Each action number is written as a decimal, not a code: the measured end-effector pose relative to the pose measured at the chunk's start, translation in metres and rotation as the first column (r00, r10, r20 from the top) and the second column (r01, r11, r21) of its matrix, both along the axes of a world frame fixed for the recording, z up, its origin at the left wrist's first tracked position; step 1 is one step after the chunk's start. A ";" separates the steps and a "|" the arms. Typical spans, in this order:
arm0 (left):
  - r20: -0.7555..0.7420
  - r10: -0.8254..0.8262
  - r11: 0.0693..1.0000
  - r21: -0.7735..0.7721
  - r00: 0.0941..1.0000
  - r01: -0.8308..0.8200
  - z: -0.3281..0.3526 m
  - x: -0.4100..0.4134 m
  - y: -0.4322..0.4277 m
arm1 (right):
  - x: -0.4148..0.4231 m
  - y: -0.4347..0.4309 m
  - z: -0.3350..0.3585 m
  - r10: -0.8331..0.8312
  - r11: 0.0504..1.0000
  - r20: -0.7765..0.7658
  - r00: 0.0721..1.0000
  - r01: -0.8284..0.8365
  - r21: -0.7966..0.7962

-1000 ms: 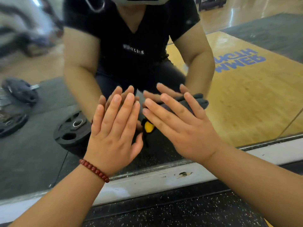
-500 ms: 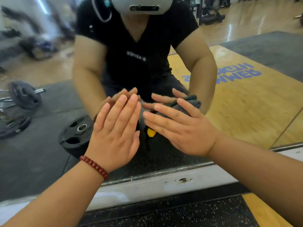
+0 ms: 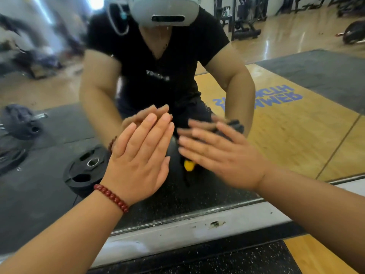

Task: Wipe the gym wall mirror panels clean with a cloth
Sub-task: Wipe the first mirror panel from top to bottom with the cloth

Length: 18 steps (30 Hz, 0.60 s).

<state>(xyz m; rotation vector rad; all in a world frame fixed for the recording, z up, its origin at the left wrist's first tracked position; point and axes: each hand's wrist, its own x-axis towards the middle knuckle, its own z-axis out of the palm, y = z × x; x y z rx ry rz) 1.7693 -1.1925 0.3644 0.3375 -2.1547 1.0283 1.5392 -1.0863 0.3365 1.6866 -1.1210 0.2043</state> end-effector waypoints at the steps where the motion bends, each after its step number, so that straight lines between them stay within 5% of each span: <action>1: -0.030 -0.006 1.000 -0.013 1.000 0.005 0.008 -0.003 0.001 | 0.004 -0.007 0.019 0.034 0.996 0.070 0.997 -0.028 -0.080; 5: -0.076 0.022 1.000 -0.013 0.997 -0.024 0.029 -0.009 -0.003 | 0.002 -0.015 0.041 0.081 0.980 0.125 0.989 -0.056 -0.192; 10: 0.007 0.079 0.995 -0.058 0.997 -0.078 0.026 -0.008 -0.010 | -0.015 0.011 0.015 0.029 0.995 0.012 1.000 -0.030 0.099; 14: 0.007 0.088 0.994 -0.071 0.996 -0.088 0.028 -0.008 -0.009 | 0.003 -0.005 0.060 0.065 0.995 0.105 0.992 -0.056 -0.082; 18: 0.040 0.106 0.992 -0.069 0.994 -0.103 0.028 -0.005 -0.009 | -0.013 0.006 0.046 0.032 0.998 0.105 0.994 -0.026 -0.063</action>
